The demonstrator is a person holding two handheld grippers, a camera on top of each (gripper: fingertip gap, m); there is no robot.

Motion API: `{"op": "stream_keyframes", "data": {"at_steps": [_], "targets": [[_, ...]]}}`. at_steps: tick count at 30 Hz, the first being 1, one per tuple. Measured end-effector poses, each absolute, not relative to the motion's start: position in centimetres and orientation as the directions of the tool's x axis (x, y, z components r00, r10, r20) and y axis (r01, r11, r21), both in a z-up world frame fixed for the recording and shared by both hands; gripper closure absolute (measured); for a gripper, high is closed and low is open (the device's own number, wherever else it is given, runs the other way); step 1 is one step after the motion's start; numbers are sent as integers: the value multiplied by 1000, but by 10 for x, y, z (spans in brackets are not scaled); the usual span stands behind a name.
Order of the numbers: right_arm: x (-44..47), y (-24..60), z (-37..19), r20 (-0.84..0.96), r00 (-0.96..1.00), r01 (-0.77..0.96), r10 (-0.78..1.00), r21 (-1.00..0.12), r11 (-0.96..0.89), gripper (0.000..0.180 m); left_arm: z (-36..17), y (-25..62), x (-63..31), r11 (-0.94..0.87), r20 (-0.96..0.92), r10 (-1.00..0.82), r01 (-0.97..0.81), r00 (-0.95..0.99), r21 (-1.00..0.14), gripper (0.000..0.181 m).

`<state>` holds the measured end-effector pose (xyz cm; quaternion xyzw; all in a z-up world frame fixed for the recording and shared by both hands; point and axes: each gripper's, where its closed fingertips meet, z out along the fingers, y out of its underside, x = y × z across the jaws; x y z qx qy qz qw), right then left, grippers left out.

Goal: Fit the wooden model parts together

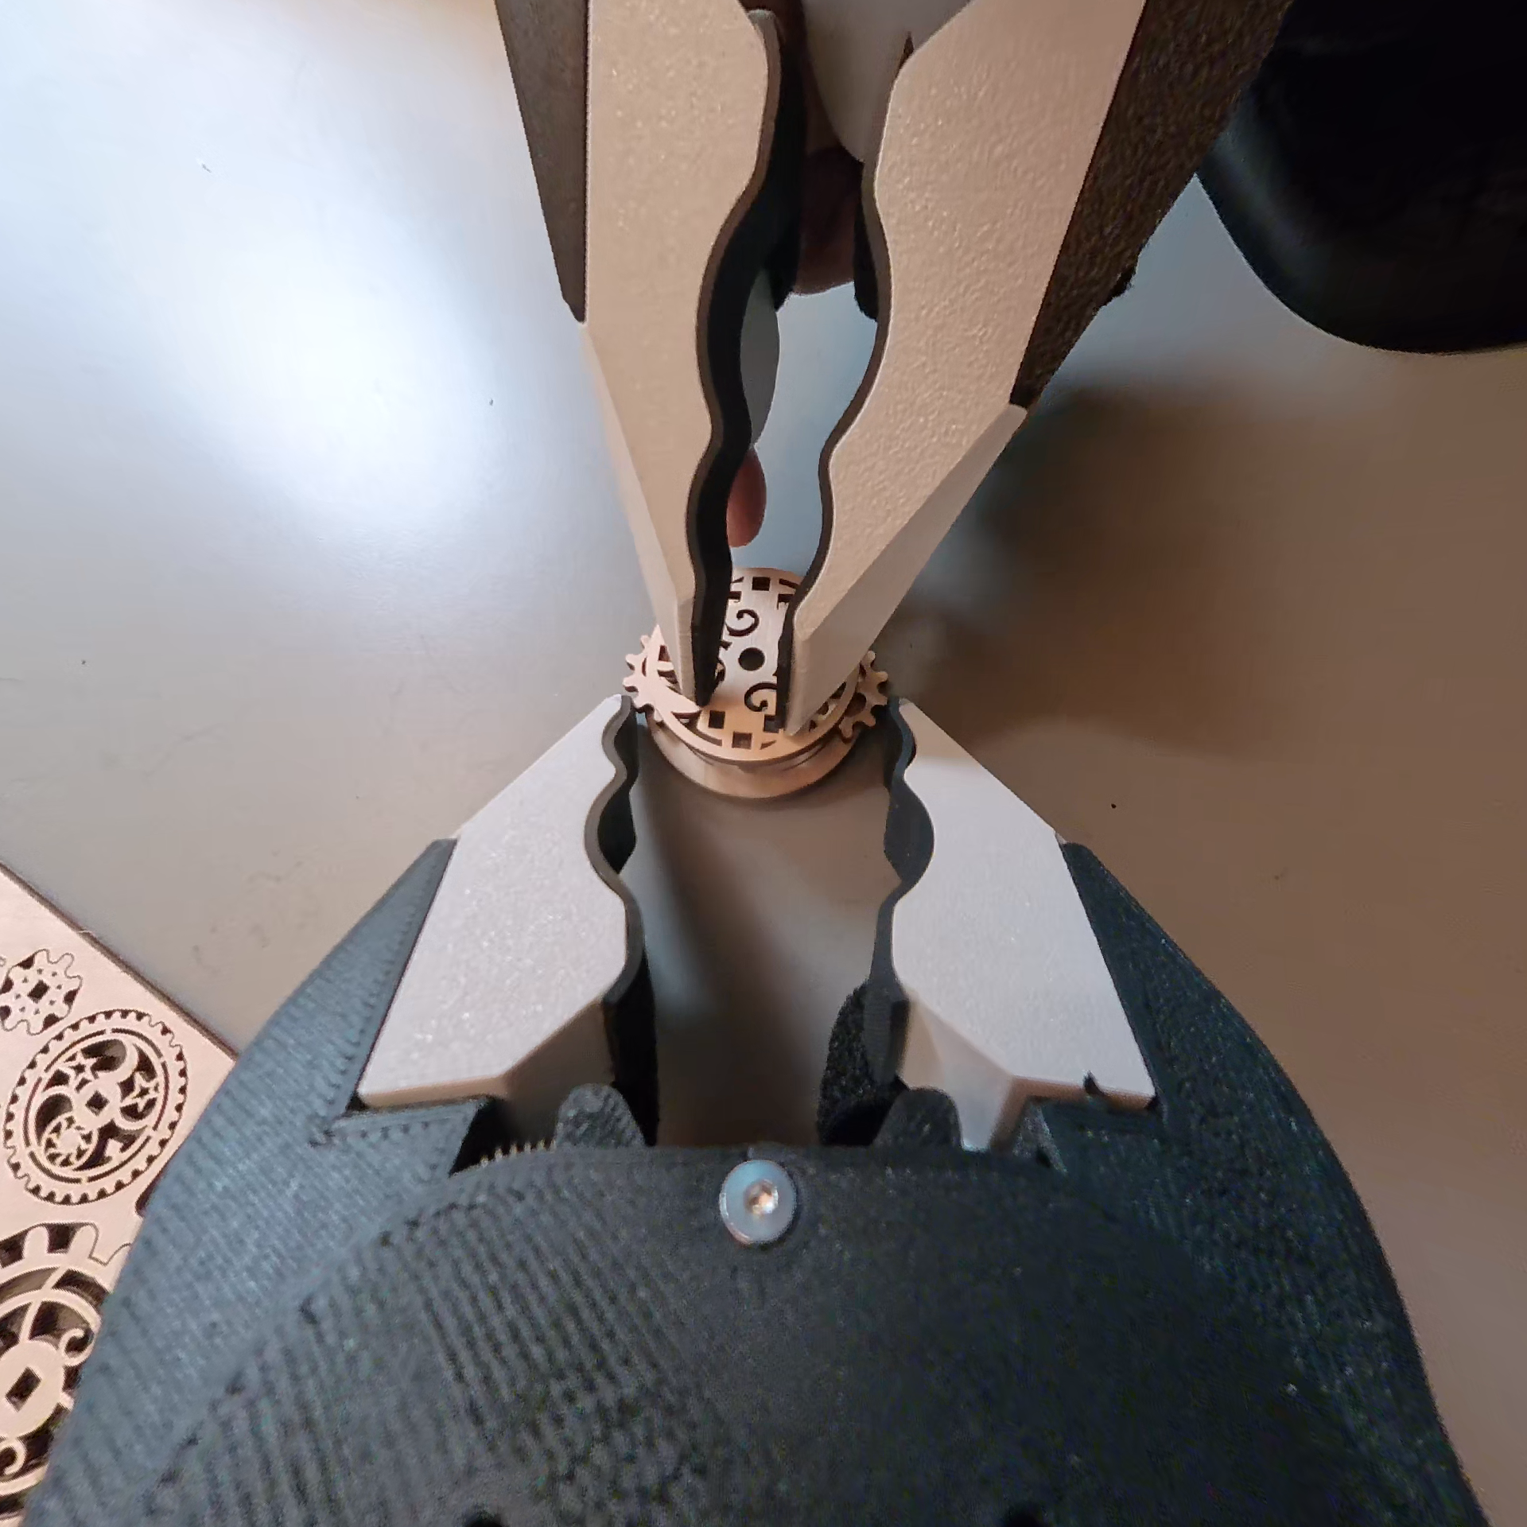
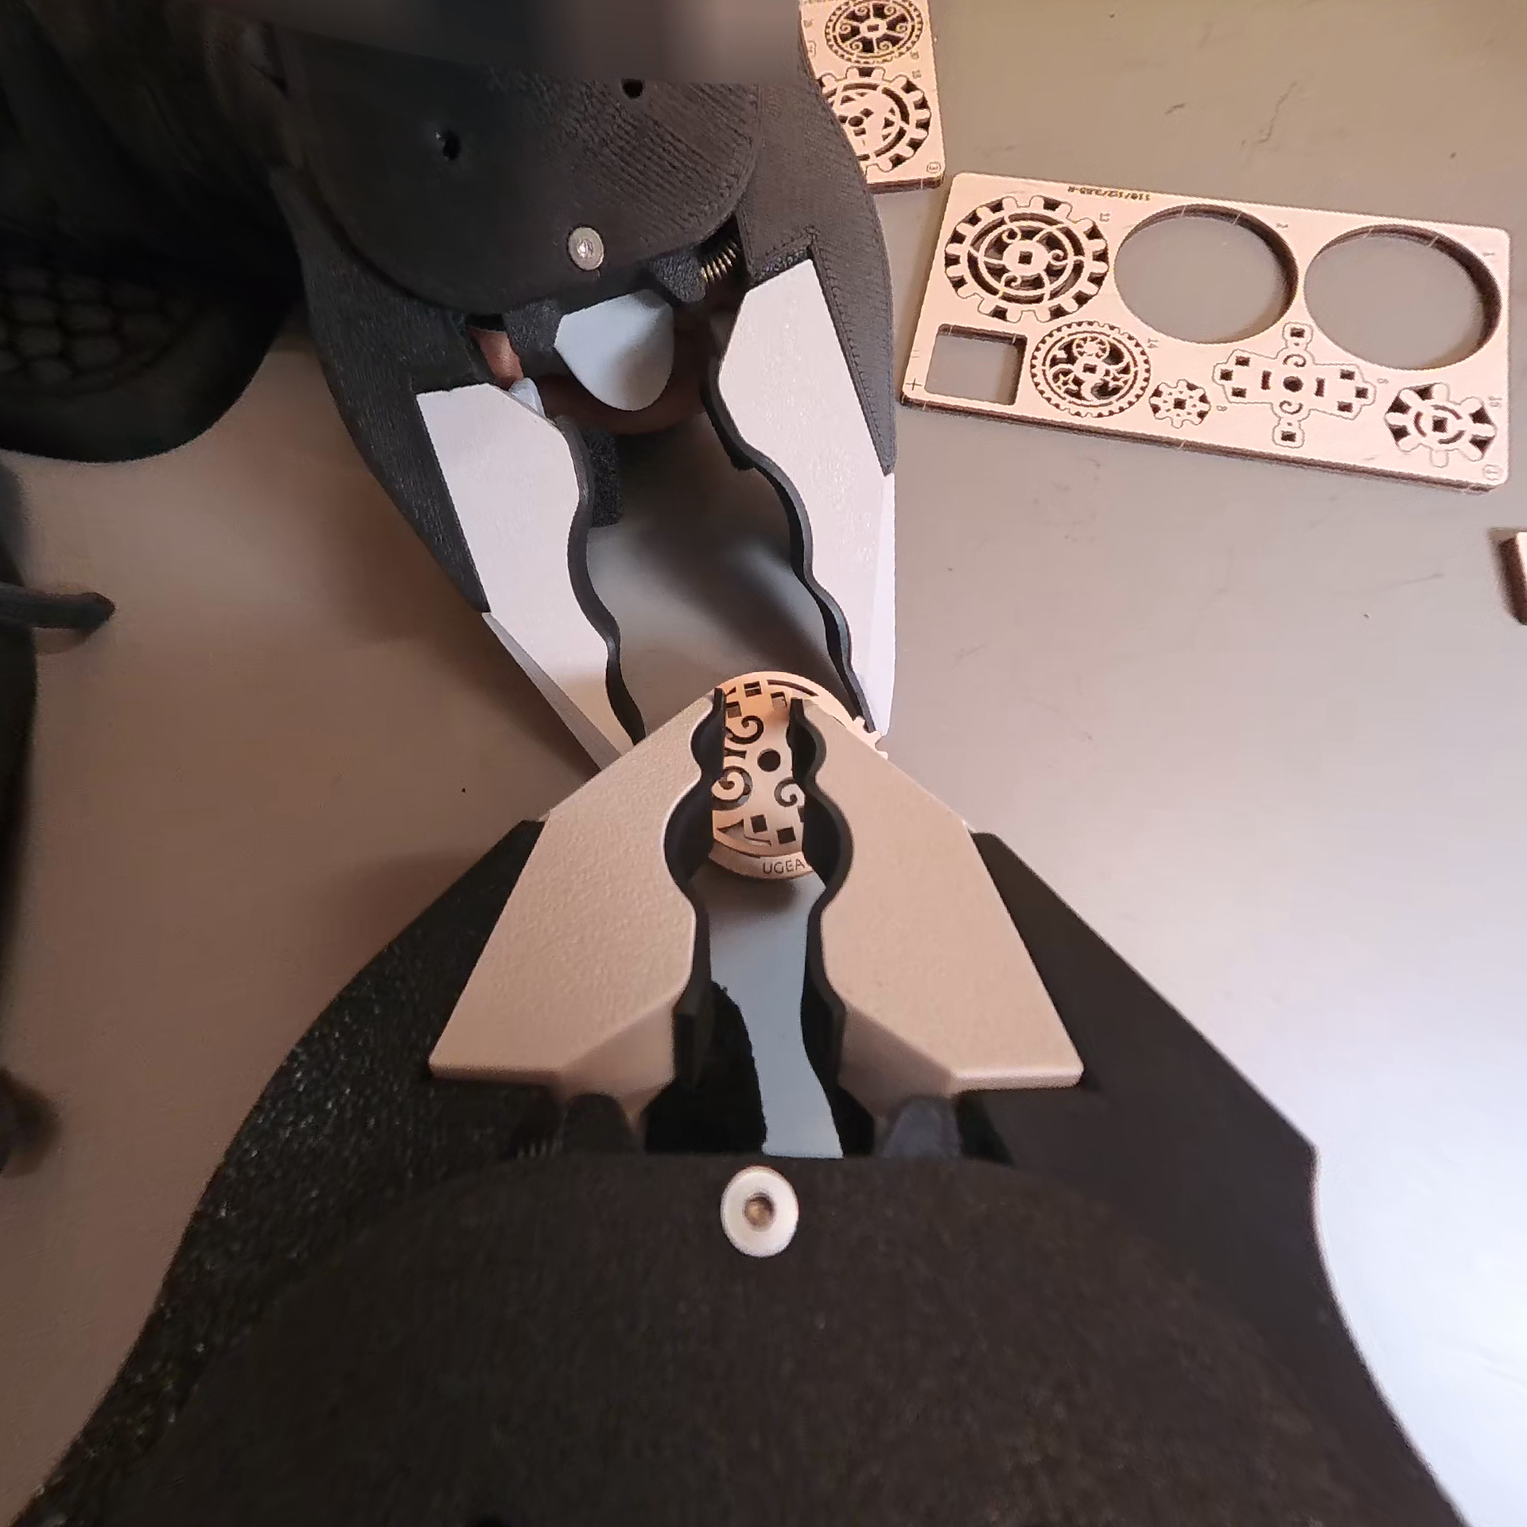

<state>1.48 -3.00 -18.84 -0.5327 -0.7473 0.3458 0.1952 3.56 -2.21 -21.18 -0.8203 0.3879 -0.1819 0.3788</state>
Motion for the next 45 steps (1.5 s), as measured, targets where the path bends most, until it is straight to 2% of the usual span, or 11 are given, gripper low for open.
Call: {"op": "stream_keyframes", "data": {"at_steps": [27,31,35,45], "targets": [[15,-29,-191,-17,-355,691,935,-678,250,172,-212,-23,37,-416,10,-775,-496,632,-762,122],[13,-29,-189,-3,-354,672,935,-696,252,173,-212,-23,36,-421,16,-772,-492,636,-762,122],[14,-32,-170,-69,-364,633,929,-750,192,168,-212,-22,36,-425,20,-770,-490,637,-762,123],[22,-34,-187,-47,-403,666,914,-701,257,167,-212,-22,36,-425,21,-770,-489,637,-762,123]]}}
